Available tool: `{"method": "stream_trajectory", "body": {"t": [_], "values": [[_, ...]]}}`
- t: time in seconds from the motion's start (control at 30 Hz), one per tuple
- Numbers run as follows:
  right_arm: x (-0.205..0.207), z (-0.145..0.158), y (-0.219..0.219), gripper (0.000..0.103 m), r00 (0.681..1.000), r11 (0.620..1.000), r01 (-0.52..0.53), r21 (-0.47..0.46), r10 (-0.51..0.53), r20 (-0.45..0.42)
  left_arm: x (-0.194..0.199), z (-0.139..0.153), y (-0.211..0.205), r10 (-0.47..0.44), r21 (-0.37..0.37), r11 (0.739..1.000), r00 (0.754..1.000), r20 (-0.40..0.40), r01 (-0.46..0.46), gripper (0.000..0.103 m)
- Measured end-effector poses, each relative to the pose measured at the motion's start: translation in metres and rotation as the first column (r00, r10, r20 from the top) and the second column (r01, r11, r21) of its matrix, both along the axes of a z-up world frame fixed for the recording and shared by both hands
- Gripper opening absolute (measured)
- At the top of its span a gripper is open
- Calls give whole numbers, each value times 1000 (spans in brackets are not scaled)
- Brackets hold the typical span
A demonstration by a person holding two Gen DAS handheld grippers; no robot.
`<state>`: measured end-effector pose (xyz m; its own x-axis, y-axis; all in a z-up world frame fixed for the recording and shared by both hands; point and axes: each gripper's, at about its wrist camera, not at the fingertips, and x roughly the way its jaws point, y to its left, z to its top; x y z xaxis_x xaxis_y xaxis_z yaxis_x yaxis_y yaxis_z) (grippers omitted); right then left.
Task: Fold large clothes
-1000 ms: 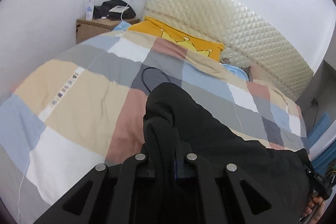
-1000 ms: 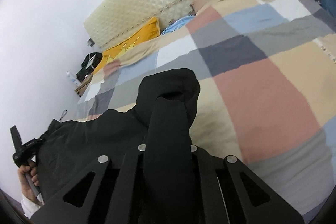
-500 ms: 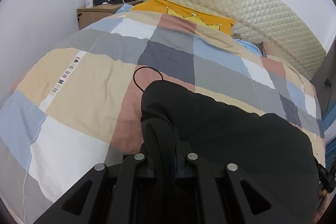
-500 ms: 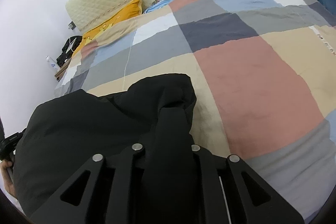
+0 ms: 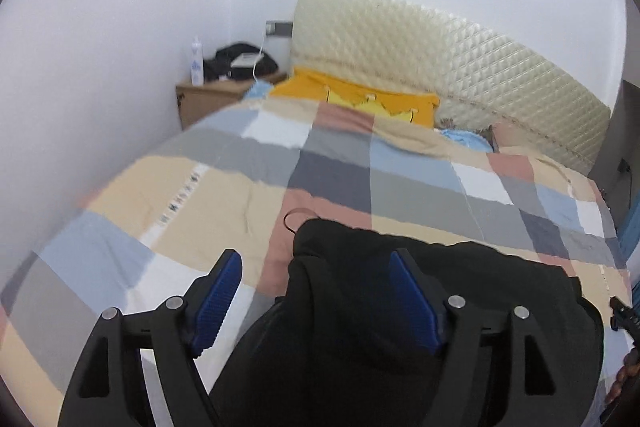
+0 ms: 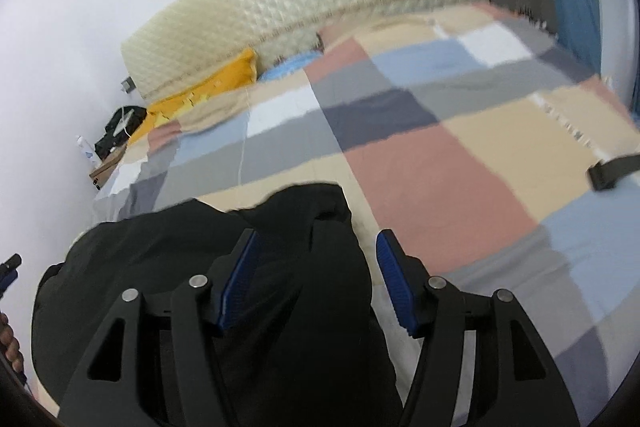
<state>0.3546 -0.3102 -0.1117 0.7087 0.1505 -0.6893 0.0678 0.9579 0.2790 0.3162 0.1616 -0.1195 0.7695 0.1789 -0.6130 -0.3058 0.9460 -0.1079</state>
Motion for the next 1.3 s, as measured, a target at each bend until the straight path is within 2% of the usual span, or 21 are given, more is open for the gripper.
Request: {"method": "stream_trajectory", "body": {"t": [0.1, 0.2, 0.27, 0.4, 0.5, 0.63, 0.83, 1.0, 1.13, 1.23, 1.3], "values": [[-24, 41, 10, 61, 998, 999, -7, -44, 10, 66, -20, 26, -10, -24, 8, 1000, 999, 29, 24, 76], [-51, 77, 15, 66, 993, 999, 16, -34, -12, 120, -39, 54, -25, -36, 44, 998, 998, 58, 34, 76], [-76, 106, 23, 72, 984, 999, 23, -34, -16, 179, -54, 76, -40, -65, 76, 995, 995, 72, 60, 76], [-124, 158, 38, 75, 959, 999, 10, -38, 1, 285, -90, 121, -69, -122, 107, 988, 984, 132, 108, 76], [-153, 188, 51, 75, 944, 999, -42, -35, 51, 325, -122, 151, -86, -162, 105, 984, 971, 178, 144, 76], [-192, 212, 63, 75, 923, 996, -82, -38, 91, 373, -153, 174, -106, -237, 113, 969, 953, 189, 218, 76], [-245, 227, 71, 75, 892, 990, -139, -16, 132, 433, -198, 183, -137, -344, 174, 934, 918, 197, 312, 76], [-287, 224, 83, 75, 877, 989, -131, -72, 149, 457, -228, 176, -164, -400, 239, 904, 899, 177, 355, 76], [-309, 218, 94, 75, 876, 984, -140, -107, 174, 450, -251, 167, -180, -442, 226, 888, 880, 173, 401, 76], [-325, 213, 101, 75, 878, 982, -136, -128, 179, 443, -261, 159, -186, -443, 218, 888, 881, 170, 404, 77], [-333, 209, 103, 75, 883, 983, -130, -133, 175, 436, -265, 151, -188, -442, 186, 892, 881, 169, 412, 77]]}}
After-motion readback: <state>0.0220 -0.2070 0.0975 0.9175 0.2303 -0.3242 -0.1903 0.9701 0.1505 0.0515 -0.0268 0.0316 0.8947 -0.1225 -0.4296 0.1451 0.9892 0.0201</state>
